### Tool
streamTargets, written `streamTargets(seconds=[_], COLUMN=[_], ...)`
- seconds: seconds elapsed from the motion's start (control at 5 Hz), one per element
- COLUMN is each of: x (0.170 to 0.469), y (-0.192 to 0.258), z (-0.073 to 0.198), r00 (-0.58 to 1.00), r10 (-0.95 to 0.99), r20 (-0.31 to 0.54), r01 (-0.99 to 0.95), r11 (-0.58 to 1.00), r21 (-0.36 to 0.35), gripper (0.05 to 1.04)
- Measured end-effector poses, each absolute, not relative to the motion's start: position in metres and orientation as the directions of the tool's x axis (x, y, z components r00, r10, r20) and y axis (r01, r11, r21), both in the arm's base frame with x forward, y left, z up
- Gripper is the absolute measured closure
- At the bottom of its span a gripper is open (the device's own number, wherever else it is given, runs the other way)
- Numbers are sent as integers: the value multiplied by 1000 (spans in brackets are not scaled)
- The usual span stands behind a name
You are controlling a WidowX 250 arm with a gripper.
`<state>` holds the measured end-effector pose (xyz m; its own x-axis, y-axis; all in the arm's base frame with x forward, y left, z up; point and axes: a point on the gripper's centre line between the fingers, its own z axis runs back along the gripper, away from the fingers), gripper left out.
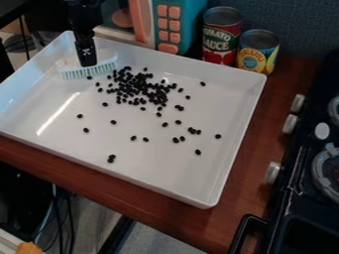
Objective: Sweep into pile
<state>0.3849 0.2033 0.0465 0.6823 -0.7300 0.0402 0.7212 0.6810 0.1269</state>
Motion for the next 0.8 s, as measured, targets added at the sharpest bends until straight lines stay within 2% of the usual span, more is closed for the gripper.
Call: streamTargets(seconds=[0.2, 0.4, 0.6, 0.8], x=[381, 380, 381, 382], y=[202, 200, 202, 206], z=[28, 23, 23, 25], r00=[687, 696, 713, 710], r10=[-726, -718, -699, -702], r20=[29, 31, 64, 61], r01=[722, 716, 698, 699], r11=[687, 696, 715, 712], r21=[86, 57, 37, 58], gripper=[84, 133, 332, 333])
